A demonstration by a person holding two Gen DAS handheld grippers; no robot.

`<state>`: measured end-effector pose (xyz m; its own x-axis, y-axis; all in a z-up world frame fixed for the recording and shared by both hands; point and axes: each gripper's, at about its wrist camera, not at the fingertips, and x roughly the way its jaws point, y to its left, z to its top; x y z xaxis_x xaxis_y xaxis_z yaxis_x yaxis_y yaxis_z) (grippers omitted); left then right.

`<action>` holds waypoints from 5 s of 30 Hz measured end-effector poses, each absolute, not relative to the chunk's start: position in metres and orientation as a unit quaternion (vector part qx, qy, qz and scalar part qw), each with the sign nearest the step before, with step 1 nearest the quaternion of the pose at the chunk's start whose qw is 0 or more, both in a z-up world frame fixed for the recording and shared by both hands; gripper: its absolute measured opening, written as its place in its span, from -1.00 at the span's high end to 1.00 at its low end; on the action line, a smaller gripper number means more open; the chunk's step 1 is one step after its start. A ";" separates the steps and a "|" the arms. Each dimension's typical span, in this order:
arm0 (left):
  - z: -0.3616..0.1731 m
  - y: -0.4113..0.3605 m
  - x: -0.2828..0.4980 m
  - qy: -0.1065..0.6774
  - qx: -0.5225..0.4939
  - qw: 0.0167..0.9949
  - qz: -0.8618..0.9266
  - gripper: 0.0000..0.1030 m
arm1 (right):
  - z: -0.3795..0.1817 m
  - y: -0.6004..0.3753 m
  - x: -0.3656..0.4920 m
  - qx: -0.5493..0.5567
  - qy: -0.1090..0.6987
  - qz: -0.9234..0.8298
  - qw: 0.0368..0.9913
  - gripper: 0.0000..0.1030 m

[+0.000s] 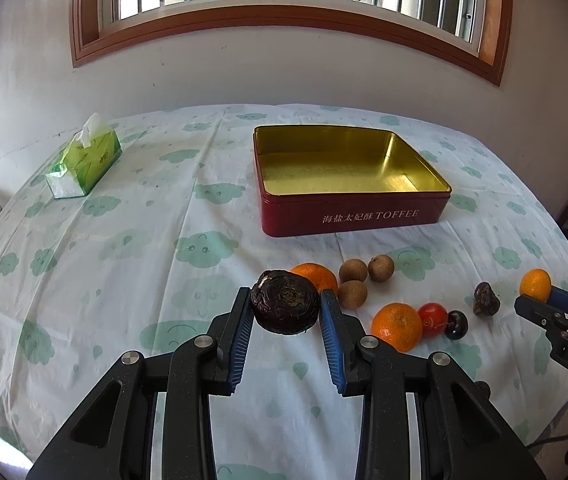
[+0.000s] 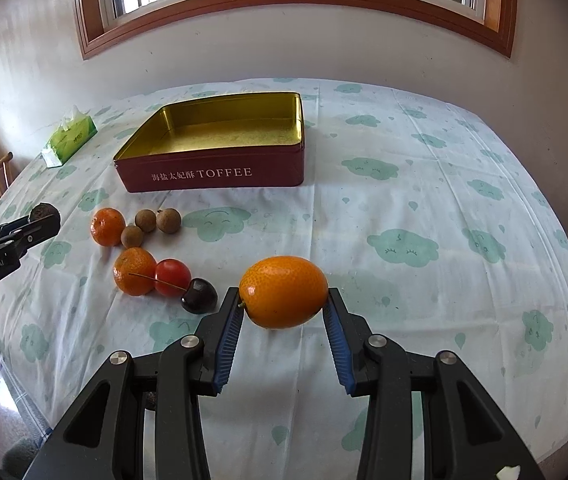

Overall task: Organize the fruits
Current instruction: 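Carry both held fruits over the red TOFFEE tin, then open both tools to drop the fruits into the tin, then withdraw both tools from the tin toward the remaining fruits, then grasp the dark wrinkled fruit with the right tool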

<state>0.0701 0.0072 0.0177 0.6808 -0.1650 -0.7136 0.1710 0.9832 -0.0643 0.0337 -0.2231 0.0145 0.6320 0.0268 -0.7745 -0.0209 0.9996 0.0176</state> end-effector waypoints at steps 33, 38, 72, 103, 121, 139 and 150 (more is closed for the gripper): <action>0.033 -0.024 0.214 0.394 0.008 0.914 -0.100 0.33 | 0.034 -0.195 0.207 -0.036 0.423 0.065 0.903 0.26; 0.014 -0.030 0.232 0.413 0.016 0.905 -0.099 0.33 | 0.019 -0.192 0.226 -0.037 0.439 0.068 0.895 0.26; -0.021 -0.041 0.255 0.442 0.052 0.891 -0.091 0.32 | -0.015 -0.187 0.254 -0.044 0.472 0.064 0.878 -0.01; 0.019 -0.008 0.097 0.416 0.038 0.906 -0.070 0.31 | 0.043 -0.200 0.100 -0.029 0.432 0.048 0.900 -0.01; -0.019 0.009 0.005 0.455 0.031 0.888 -0.062 0.31 | 0.000 -0.172 -0.014 -0.016 0.486 0.085 0.870 -0.01; -0.020 0.011 0.005 0.456 0.036 0.887 -0.056 0.31 | -0.020 -0.153 -0.010 -0.028 0.512 0.106 0.852 -0.01; -0.024 0.011 0.005 0.460 0.034 0.886 -0.053 0.31 | -0.025 -0.138 -0.004 -0.052 0.516 0.117 0.847 -0.02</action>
<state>0.0053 0.0113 -0.0242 0.5717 -0.0627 -0.8180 0.1260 0.9920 0.0120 -0.0041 -0.1384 -0.0253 0.4402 0.1438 -0.8863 -0.2516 0.9673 0.0320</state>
